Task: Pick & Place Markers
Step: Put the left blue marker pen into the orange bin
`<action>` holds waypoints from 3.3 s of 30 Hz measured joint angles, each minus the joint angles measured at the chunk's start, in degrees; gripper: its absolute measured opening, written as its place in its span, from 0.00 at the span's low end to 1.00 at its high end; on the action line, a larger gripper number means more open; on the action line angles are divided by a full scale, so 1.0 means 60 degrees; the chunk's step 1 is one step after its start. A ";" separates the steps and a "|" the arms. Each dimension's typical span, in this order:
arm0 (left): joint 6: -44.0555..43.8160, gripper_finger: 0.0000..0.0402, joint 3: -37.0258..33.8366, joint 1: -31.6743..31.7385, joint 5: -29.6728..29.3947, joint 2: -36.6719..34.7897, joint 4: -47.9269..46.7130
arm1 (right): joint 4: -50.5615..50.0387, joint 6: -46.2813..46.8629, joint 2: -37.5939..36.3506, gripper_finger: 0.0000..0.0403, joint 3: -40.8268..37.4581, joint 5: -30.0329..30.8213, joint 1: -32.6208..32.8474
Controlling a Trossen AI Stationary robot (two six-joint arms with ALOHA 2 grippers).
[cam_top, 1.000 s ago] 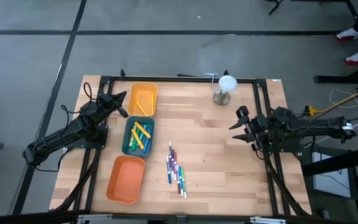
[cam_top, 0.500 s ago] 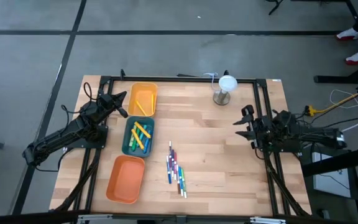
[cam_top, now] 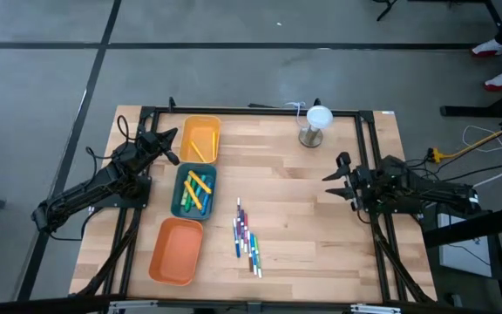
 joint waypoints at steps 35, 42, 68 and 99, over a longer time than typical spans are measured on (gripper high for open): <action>-0.0410 0.03 0.0000 0.0003 0.0092 0.0000 0.0016 | -0.0007 -0.0040 0.0208 0.42 0.0011 0.0089 0.0037; -0.0034 0.04 0.0018 -0.0004 0.2234 0.0002 0.0487 | -0.0007 -0.0038 0.0208 0.42 0.0011 0.0089 0.0037; 0.2102 0.27 0.3840 -0.3519 0.2589 0.5247 -0.0572 | -0.0007 -0.0040 0.0208 0.42 0.0011 0.0089 0.0037; 0.3863 0.23 0.9920 -0.7818 -0.0039 1.3519 -0.4908 | -0.0007 -0.0044 0.0211 0.42 0.0011 0.0089 0.0035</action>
